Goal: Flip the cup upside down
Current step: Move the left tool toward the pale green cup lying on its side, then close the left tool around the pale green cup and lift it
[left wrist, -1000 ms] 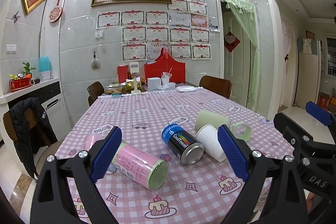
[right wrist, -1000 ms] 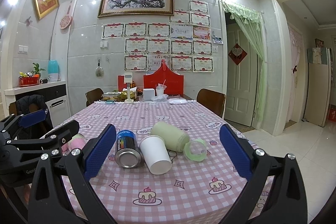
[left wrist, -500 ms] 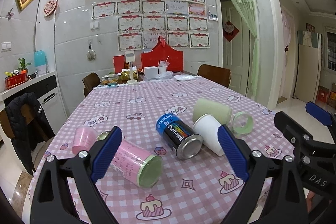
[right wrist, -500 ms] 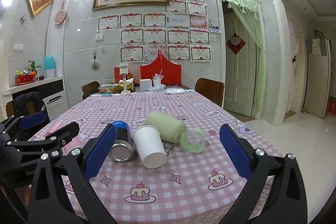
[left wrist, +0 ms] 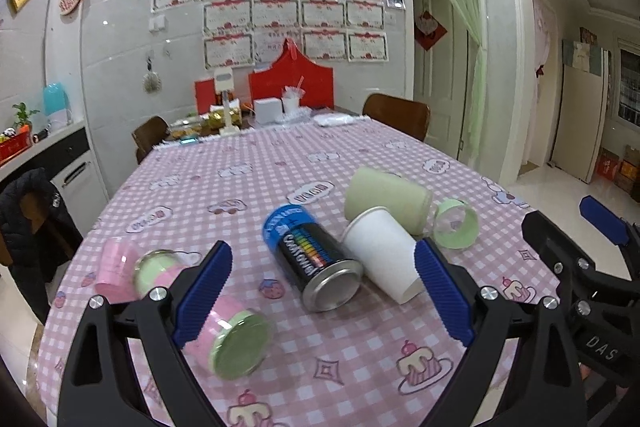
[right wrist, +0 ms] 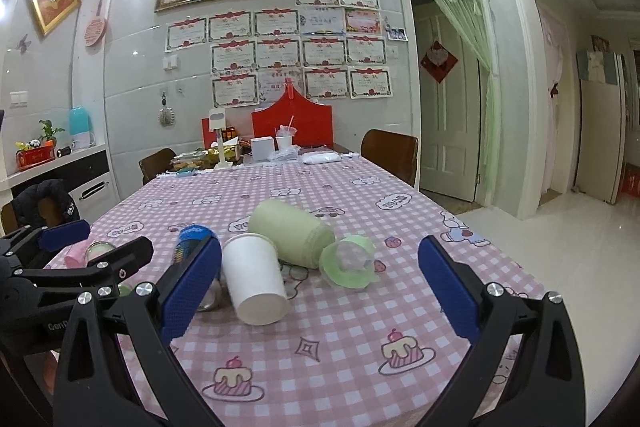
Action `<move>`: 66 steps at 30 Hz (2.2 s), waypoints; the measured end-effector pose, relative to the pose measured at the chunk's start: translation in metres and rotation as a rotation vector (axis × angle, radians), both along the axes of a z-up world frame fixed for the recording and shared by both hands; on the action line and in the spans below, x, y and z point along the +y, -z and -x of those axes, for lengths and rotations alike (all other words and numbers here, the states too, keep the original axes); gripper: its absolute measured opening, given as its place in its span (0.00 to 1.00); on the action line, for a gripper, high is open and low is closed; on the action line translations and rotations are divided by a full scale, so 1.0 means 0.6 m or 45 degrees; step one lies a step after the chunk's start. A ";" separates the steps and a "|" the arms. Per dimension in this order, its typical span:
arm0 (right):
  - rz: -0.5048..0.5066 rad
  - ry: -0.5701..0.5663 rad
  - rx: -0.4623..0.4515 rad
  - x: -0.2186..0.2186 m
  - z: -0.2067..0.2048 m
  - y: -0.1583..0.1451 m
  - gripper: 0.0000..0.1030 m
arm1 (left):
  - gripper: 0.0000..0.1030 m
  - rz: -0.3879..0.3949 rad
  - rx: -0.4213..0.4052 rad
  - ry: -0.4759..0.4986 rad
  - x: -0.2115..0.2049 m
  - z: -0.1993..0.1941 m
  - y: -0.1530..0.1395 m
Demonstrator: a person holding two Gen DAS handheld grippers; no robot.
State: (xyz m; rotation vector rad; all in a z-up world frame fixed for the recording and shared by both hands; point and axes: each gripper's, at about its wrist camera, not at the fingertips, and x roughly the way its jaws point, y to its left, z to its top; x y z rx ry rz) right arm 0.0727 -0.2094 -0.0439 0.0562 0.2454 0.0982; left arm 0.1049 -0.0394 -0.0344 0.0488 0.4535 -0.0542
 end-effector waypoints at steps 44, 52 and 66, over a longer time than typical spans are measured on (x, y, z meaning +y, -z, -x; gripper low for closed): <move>-0.182 -0.001 0.392 -0.190 -0.292 0.054 0.92 | 0.89 0.155 0.812 -0.054 -0.175 -0.458 0.090; -0.209 -0.012 0.460 -0.202 -0.310 0.061 0.92 | 0.89 0.108 0.863 -0.038 -0.193 -0.492 0.114; -0.225 -0.005 0.474 -0.200 -0.303 0.061 0.92 | 0.79 0.068 0.774 0.163 -0.210 -0.473 0.106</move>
